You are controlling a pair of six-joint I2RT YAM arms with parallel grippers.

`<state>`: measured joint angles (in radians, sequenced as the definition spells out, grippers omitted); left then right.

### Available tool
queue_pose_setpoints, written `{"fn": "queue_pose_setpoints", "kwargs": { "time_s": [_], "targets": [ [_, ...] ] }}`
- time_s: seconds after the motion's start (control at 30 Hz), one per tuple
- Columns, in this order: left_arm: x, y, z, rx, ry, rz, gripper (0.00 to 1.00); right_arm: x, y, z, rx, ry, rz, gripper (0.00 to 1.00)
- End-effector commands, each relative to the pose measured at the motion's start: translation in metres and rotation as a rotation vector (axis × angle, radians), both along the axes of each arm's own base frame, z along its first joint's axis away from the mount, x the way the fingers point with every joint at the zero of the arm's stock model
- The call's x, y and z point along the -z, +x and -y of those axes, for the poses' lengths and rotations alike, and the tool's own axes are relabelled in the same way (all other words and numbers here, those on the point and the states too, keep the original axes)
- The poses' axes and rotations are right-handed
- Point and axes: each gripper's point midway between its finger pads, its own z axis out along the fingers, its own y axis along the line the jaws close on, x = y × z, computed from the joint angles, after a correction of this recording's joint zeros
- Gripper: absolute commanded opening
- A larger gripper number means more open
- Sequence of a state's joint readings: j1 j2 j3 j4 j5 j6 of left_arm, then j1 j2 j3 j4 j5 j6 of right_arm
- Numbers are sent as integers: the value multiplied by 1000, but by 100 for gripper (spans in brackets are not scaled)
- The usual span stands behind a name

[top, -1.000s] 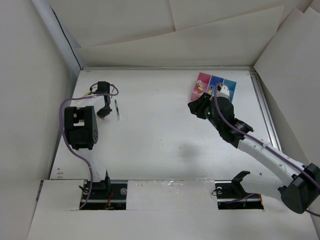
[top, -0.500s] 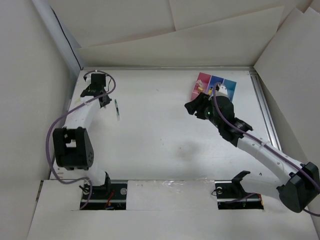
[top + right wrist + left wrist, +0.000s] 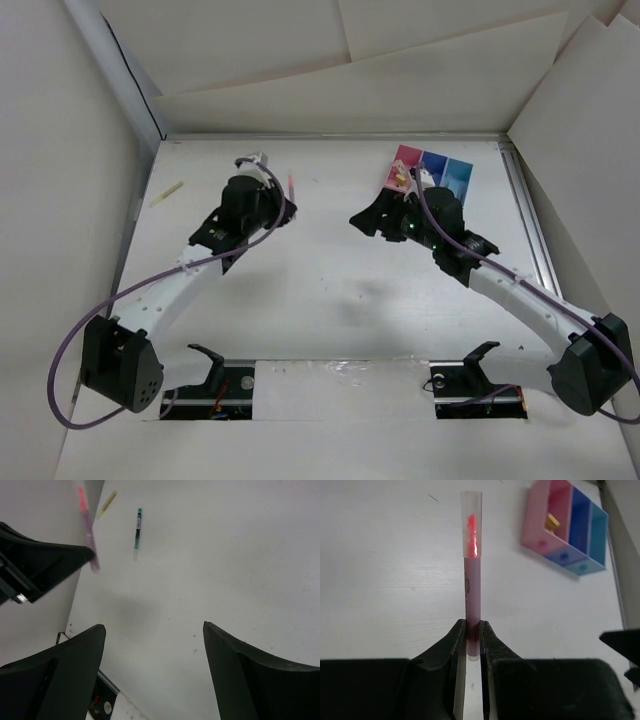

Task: Sort the stationery into containers
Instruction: Pick up the pen from the center of the board, then place the pen in the storage box.

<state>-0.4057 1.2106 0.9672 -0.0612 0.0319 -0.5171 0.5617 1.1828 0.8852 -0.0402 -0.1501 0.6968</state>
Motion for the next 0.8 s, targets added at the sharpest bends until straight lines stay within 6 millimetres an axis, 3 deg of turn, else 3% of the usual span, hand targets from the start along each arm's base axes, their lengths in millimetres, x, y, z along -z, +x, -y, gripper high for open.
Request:
{"fn": "queue_pose_setpoints", "kwargs": {
  "time_s": [0.0, 0.03, 0.07, 0.13, 0.17, 0.27, 0.37, 0.4, 0.43, 0.47, 0.6, 0.77],
  "targets": [
    [-28, -6, 53, 188, -148, 127, 0, -49, 1, -11, -52, 97, 98, 85],
    [-31, -9, 59, 217, -177, 139, 0, -53, -1, -10, -53, 103, 108, 85],
    [-22, -17, 68, 286, -197, 123, 0, -57, -2, -9, -53, 108, 116, 85],
    [-31, -21, 78, 338, -254, 169, 0, -62, -3, -6, -43, 113, 131, 85],
    [-23, -27, 81, 368, -263, 165, 0, -66, -4, -5, -43, 119, 140, 85],
    [-24, -43, 100, 471, -285, 188, 0, -61, 4, 0, -15, 108, 130, 85],
    [-22, -64, 124, 566, -283, 203, 0, -59, 9, -10, -57, 102, 115, 82],
    [-14, -66, 130, 578, -278, 179, 0, -58, 10, -13, -68, 103, 111, 79],
    [-19, -72, 135, 617, -292, 195, 0, -54, 10, -15, -76, 99, 99, 77],
    [-18, -73, 139, 633, -310, 202, 0, -61, 10, -17, -86, 110, 115, 76],
    [-17, -78, 147, 683, -353, 198, 0, -55, 18, -21, -85, 106, 107, 71],
    [-14, -83, 151, 723, -385, 197, 0, -49, 25, -25, -85, 96, 89, 57]
  ]
}}
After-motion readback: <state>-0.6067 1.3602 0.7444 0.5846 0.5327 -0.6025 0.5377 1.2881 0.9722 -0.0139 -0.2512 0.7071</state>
